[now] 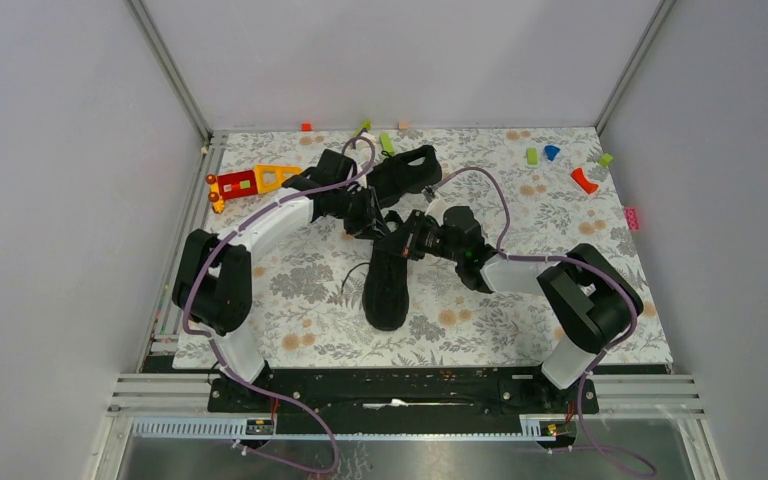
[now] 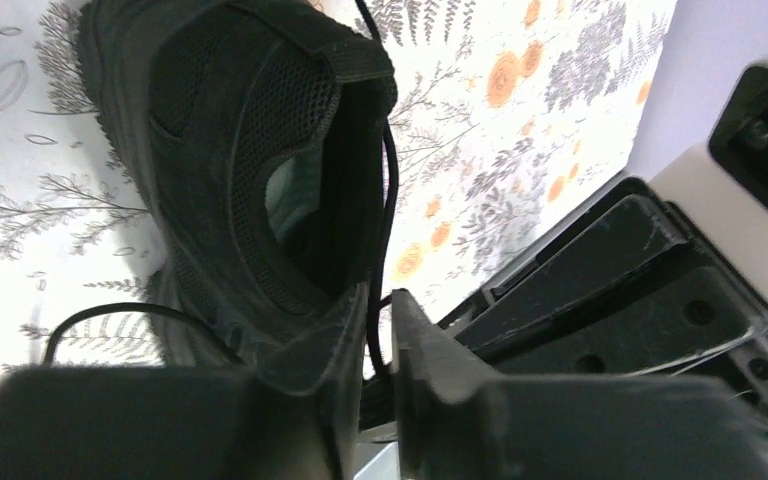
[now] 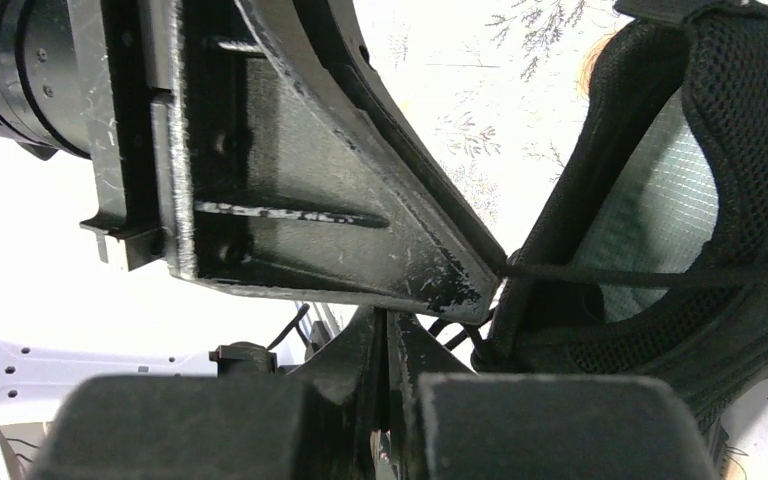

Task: Tie the shoes

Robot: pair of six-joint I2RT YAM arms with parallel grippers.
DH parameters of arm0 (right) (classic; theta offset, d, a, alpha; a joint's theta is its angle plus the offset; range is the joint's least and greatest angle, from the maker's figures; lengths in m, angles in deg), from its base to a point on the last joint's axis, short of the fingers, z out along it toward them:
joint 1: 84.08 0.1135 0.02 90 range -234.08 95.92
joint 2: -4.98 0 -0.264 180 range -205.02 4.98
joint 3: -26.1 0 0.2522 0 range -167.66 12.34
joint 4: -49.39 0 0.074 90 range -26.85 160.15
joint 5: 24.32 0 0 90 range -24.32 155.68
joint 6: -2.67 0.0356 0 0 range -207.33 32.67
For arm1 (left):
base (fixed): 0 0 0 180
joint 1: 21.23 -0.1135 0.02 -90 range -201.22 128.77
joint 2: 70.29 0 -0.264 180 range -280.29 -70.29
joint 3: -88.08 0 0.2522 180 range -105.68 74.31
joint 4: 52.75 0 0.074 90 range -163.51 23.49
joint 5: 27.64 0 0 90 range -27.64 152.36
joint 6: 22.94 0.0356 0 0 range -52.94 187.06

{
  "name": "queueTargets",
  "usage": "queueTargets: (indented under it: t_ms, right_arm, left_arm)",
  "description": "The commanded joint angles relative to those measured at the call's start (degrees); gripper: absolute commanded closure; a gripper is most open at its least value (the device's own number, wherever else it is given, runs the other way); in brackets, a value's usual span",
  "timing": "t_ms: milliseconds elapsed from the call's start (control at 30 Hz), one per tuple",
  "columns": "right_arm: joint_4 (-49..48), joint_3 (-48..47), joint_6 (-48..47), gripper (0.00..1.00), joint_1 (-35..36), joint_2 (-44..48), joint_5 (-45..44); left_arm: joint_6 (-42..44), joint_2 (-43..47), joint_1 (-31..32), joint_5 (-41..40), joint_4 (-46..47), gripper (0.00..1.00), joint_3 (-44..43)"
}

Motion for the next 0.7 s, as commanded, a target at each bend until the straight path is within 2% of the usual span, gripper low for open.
queueTargets:
  t_ms: [0, 67, 267, 667]
  right_arm:
    - [-3.4, -2.8, -2.1, 1.00, 0.3, 3.2, -0.7]
    - [-3.2, -2.8, -2.1, 1.00, 0.2, 3.2, -1.1]
    - [-5.5, -1.8, -0.2, 1.00, -0.8, 2.4, -1.4]
    - [-7.6, -0.9, 2.7, 0.96, -2.1, 1.0, -1.1]
  left_arm:
    - [0.8, -0.2, 0.6, 2.3, -1.5, 0.91, -2.3]
    - [0.3, 0.8, -0.1, 1.3, -1.3, 0.96, -1.9]
    - [-1.8, 5.5, -3.4, -0.2, 2.4, 1.00, 2.1]
    - [-5.7, 10.1, -5.9, -0.2, 9.7, 1.00, 9.7]
